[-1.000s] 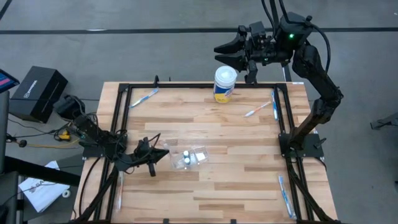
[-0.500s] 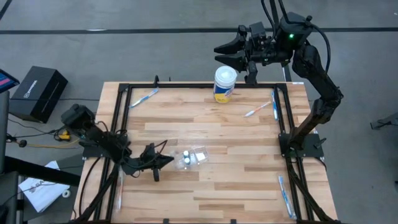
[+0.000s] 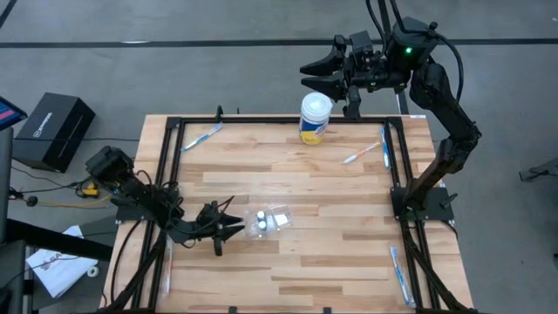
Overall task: Pick & Place toothbrushing station
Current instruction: Put the top orange toothbrush into the transparent organizer, then put the right orange toothbrush into the transparent organizer
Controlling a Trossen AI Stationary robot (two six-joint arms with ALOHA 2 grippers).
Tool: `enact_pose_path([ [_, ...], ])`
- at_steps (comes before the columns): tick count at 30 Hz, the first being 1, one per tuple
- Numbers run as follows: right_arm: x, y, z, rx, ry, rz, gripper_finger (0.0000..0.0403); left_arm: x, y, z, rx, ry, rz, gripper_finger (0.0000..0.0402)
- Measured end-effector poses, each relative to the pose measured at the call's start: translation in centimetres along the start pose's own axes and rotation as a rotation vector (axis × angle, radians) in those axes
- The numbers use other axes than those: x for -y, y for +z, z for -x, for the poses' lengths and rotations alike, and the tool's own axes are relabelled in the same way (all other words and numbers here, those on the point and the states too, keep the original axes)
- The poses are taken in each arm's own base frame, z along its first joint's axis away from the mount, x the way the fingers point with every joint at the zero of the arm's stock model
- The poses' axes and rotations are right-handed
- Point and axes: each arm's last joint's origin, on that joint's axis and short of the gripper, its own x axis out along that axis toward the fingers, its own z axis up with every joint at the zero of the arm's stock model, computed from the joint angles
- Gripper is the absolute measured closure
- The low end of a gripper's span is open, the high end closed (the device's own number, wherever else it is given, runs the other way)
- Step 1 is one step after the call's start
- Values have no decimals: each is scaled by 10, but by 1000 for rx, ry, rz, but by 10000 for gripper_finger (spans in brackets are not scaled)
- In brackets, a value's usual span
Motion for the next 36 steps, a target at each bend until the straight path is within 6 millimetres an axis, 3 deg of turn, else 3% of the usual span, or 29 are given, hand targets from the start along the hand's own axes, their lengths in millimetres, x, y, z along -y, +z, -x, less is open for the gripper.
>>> enact_pose_path([
  [6,0,0,0,0,0,-16,245,0,0,0,1,0,25,158],
  [10,-2,0,-1,0,7,-12,232,0,1,0,7,0,29,118],
  [16,-2,0,-1,0,8,0,225,1,20,0,77,5,69,125],
  [24,-1,1,0,9,12,20,236,-2,93,5,295,30,101,160],
  [36,31,6,18,14,-15,107,236,-46,145,11,130,312,63,167],
])
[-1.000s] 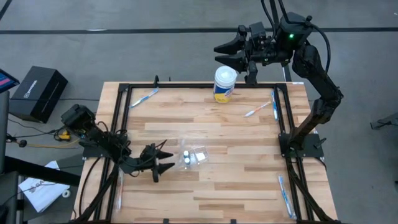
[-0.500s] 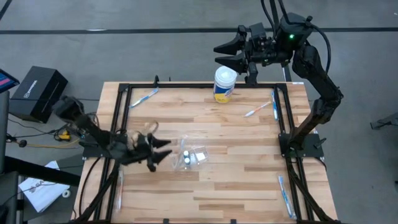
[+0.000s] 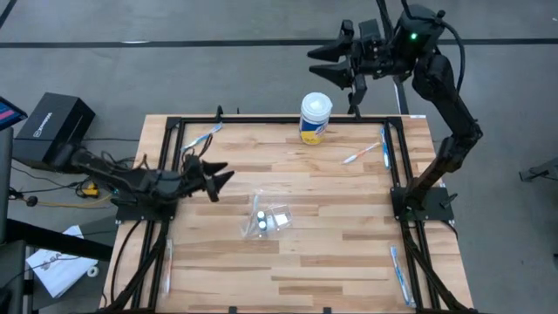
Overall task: Pick & Place toothbrushing station
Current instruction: Put the right orange toothbrush into the transparent organizer
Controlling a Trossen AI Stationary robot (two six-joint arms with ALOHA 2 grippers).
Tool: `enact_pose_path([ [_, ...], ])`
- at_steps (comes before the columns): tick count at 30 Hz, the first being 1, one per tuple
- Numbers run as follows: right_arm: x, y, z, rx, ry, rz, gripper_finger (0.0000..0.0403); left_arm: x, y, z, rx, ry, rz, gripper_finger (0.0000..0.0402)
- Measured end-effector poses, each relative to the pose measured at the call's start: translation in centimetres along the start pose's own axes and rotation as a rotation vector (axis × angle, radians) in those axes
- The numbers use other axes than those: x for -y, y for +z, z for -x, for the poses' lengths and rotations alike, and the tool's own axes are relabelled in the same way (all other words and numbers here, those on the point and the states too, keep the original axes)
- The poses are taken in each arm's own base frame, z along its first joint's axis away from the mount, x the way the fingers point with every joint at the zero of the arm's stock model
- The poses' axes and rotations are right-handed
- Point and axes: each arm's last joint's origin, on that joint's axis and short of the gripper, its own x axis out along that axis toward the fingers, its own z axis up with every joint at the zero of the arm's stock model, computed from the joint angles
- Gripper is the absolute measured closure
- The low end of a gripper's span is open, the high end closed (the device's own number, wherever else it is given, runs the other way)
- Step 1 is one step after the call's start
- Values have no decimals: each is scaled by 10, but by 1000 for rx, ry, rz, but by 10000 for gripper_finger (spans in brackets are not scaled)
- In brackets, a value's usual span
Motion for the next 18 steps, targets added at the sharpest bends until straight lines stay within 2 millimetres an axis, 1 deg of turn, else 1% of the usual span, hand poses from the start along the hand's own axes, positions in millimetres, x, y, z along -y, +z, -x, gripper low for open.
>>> enact_pose_path([
  [5,16,0,10,-5,-18,6,236,-10,26,-12,-53,56,-7,167],
  [8,22,0,15,-7,-12,7,235,-16,36,-23,-106,52,3,168],
  [12,27,0,19,-13,9,3,237,-21,45,-40,-159,41,21,168],
  [18,34,-4,24,-45,-23,-18,238,-22,52,-66,-212,65,-45,180],
])
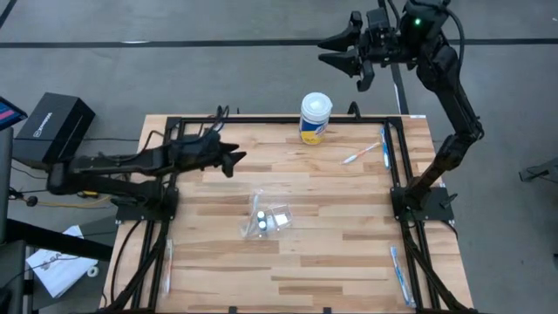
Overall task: Pick & Place toothbrushing station
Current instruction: Put the right orange toothbrush into the transparent organizer
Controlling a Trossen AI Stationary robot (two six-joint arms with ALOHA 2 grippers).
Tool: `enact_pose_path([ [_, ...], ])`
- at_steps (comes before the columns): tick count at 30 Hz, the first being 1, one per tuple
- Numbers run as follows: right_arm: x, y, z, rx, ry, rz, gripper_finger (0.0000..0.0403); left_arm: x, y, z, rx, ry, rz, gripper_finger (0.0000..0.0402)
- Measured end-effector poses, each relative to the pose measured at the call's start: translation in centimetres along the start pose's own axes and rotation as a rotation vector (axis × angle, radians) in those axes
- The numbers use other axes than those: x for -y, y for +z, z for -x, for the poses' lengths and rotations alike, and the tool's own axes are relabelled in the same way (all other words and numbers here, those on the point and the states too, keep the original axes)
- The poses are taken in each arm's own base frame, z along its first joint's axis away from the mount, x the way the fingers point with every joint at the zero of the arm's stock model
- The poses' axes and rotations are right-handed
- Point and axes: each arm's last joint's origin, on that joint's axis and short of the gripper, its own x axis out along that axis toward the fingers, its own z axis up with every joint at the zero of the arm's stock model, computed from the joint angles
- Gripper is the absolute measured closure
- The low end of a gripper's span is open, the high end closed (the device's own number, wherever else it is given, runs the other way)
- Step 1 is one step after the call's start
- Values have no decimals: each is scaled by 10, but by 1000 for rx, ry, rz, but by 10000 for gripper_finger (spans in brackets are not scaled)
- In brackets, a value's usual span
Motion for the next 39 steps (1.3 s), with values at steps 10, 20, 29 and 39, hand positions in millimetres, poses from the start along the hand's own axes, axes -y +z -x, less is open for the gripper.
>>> enact_pose_path([
  [10,16,-15,9,-118,-358,-195,232,-14,17,-12,4,29,-87,192],
  [20,40,-85,3,-453,-990,-567,235,-25,33,-6,28,-148,-136,192],
  [29,72,-148,1,-508,-1227,-743,214,-24,34,-4,-2,-267,-157,192],
  [39,95,-205,24,-561,-1412,-1011,213,-23,35,-4,-8,-307,-160,192],
])
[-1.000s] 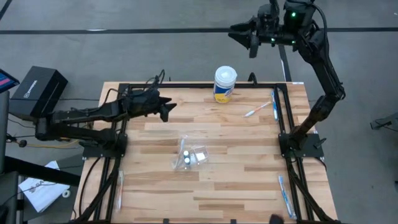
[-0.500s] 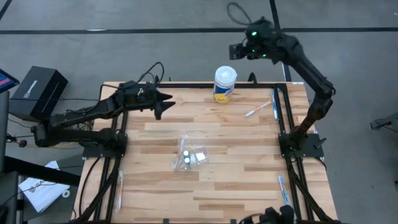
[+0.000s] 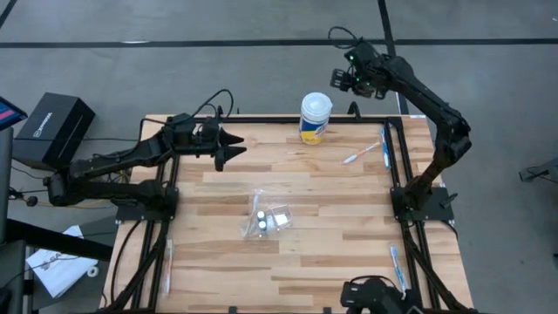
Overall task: Pick & Place toothbrushing station
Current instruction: Put the right orange toothbrush into the transparent organizer
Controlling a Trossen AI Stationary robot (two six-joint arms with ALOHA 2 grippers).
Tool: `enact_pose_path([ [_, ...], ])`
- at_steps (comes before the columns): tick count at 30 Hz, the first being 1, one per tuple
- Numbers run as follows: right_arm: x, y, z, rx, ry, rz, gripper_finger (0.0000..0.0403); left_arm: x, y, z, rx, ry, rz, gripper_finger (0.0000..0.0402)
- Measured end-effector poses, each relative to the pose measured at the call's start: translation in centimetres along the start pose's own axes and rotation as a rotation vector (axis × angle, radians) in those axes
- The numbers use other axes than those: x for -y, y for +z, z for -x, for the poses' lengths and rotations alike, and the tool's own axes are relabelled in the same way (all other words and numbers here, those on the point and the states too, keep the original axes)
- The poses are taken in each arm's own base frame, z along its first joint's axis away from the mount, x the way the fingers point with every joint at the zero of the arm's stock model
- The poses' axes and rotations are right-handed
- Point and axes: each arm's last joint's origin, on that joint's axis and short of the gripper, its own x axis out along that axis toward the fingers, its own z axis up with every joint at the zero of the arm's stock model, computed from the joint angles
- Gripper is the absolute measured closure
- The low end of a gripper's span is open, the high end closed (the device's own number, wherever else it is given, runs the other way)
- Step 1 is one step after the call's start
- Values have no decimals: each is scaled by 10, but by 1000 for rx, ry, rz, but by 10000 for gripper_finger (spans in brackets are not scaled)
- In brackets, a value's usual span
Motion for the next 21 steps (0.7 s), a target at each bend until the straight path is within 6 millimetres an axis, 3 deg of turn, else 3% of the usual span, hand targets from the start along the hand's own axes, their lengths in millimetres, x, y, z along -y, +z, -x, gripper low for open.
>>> enact_pose_path([
  [9,22,-26,-35,-152,-168,-94,214,2,1,0,-7,-62,-3,192],
  [14,31,-39,-48,-171,-186,-149,220,3,0,0,-15,-94,-3,192],
  [21,60,-71,-60,-234,-221,-224,225,3,0,0,-16,-100,16,192],
])
